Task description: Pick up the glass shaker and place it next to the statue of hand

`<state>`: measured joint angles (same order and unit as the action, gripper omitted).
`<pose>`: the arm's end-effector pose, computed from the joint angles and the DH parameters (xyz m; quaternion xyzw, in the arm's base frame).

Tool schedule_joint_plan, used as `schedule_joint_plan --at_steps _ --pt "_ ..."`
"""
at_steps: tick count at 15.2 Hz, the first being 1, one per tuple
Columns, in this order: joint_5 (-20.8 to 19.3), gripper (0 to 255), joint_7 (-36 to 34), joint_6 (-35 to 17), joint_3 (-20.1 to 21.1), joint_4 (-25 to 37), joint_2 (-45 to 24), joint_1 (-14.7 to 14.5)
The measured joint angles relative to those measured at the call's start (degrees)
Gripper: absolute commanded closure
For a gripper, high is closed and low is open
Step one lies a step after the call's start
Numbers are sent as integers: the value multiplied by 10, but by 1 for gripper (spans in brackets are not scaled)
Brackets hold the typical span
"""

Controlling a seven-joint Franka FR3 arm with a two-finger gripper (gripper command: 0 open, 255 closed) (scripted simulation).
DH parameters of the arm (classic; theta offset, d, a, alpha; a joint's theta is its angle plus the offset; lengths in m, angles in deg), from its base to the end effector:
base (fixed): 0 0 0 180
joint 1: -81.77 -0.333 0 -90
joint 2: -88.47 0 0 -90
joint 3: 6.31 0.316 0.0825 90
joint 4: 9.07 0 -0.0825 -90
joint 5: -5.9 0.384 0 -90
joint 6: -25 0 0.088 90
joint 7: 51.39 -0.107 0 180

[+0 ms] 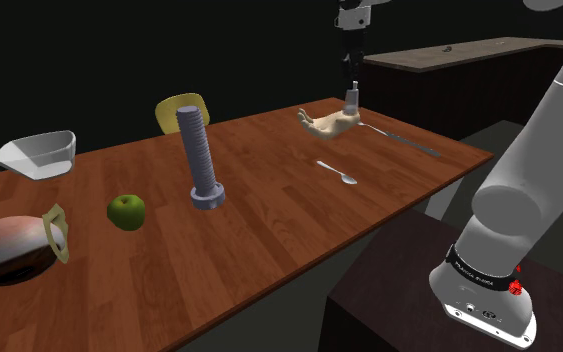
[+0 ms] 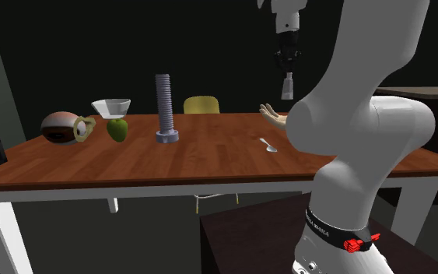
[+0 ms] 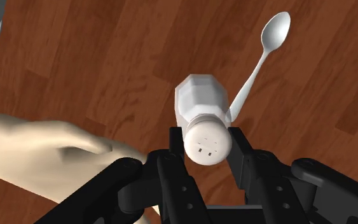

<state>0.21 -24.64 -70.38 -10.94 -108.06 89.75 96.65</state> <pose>0.5157 -0.1935 0.5709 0.9963 0.0687 -0.0377 0.0365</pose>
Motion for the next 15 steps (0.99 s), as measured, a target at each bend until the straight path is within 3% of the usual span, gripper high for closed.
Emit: schedule_joint_plan --at_steps 12,15 --pt "15 255 155 10 -72 126 -103 82" --pt "16 255 163 -2 -75 119 -108 87"
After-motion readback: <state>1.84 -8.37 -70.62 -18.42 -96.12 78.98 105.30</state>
